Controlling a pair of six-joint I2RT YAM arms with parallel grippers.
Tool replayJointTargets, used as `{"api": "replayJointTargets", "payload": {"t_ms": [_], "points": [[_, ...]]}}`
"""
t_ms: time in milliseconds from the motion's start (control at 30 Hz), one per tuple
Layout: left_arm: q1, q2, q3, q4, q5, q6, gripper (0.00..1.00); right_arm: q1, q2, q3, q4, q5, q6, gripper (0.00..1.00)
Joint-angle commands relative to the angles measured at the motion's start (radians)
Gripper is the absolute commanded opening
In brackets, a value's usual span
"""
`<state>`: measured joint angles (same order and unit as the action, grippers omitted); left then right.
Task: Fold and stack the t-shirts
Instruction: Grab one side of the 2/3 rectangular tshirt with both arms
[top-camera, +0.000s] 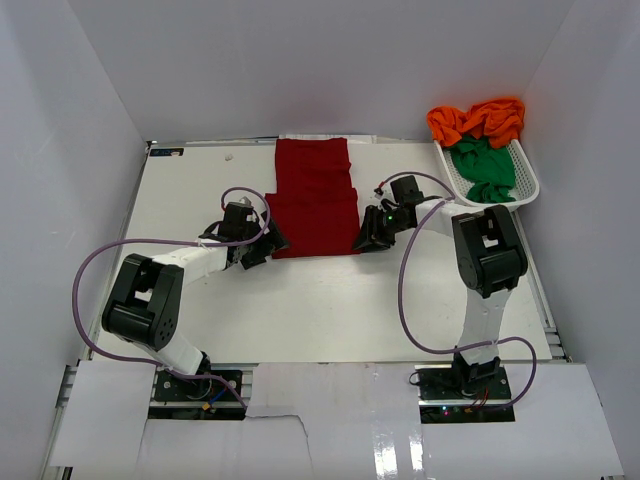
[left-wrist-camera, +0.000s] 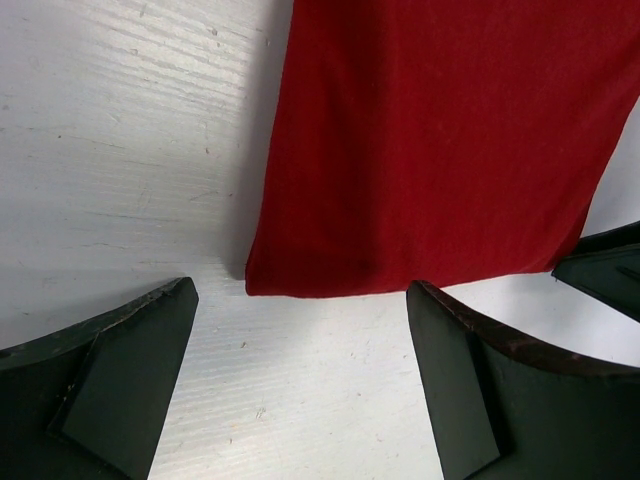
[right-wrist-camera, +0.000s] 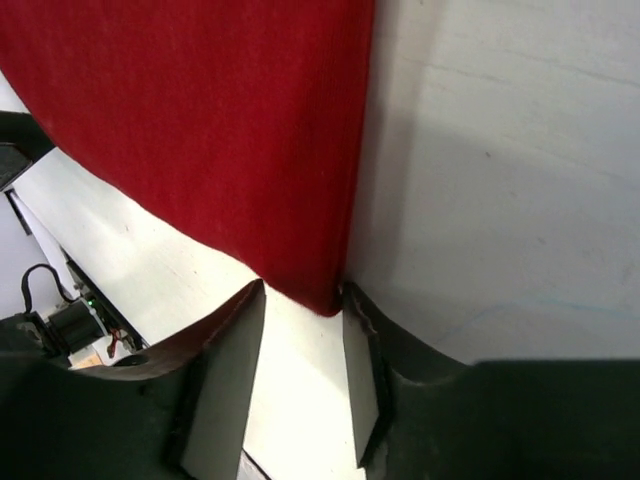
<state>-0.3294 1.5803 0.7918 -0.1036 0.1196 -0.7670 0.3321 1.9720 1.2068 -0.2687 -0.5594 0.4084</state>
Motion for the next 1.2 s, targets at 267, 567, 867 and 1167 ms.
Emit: {"api": "replayJointTargets", "payload": {"t_ms": [267,567,867,1167], "points": [[0.015,0.02,-0.023,-0.05,0.011,0.009,0.96,0.002,0.07,-0.026,0.033,0.03,0.003,0.08],[0.018,0.058,-0.045,-0.005,0.064,0.009,0.41,0.002,0.051,-0.006,0.008,0.036,-0.005,0.08],[0.02,0.115,-0.031,0.01,0.058,0.014,0.42,0.004,0.039,-0.007,0.0,0.035,-0.011,0.08],[0.041,0.173,0.012,-0.021,-0.018,-0.003,0.12,0.002,0.014,-0.01,-0.013,0.039,-0.02,0.08]]}}
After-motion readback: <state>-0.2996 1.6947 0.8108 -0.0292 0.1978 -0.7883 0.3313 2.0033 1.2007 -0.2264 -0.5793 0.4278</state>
